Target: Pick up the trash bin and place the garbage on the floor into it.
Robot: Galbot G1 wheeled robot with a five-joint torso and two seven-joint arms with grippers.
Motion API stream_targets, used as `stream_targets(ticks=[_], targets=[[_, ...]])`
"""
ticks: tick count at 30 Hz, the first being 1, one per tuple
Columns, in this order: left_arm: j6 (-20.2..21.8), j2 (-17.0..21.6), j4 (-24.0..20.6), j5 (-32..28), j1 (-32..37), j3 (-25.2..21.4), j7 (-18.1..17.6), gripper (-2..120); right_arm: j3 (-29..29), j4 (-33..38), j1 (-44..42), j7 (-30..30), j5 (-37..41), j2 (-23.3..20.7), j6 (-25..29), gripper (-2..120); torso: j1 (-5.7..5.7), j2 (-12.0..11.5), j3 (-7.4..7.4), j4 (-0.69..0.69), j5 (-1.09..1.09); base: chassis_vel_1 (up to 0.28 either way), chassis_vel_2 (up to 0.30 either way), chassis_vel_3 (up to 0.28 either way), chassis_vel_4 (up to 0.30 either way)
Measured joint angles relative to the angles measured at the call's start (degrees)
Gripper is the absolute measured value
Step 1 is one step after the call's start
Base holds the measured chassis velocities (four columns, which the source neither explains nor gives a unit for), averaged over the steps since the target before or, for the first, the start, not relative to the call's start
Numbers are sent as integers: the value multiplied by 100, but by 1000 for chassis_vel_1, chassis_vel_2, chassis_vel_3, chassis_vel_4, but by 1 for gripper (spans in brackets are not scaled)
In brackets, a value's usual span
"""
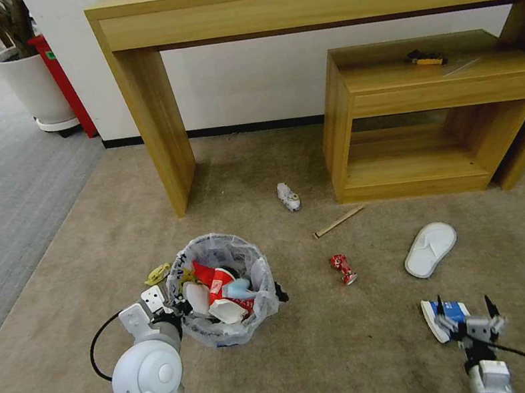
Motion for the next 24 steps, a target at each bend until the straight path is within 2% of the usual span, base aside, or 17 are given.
stream_targets(ticks=[4,8,17,24], targets=[[0,-4,-20,-1,11,9,0,0,-294,-462,173,104,-52,-108,-115,100,1,0,1,2,0,0,0,0,0],[0,-1,-67,-1,64,5,0,0,-524,-863,410,112,-159,-21,-51,100,1,-1,1,3,1,0,0,0,0],[-3,47,-136,-13,167,-84,0,0,-821,-1075,687,103,-387,210,-12,100,1,0,1,3,1,0,0,0,0],[-26,77,-174,-32,184,-130,2,0,-882,-1507,959,121,-471,200,-10,100,2,0,1,2,0,0,0,0,0]])
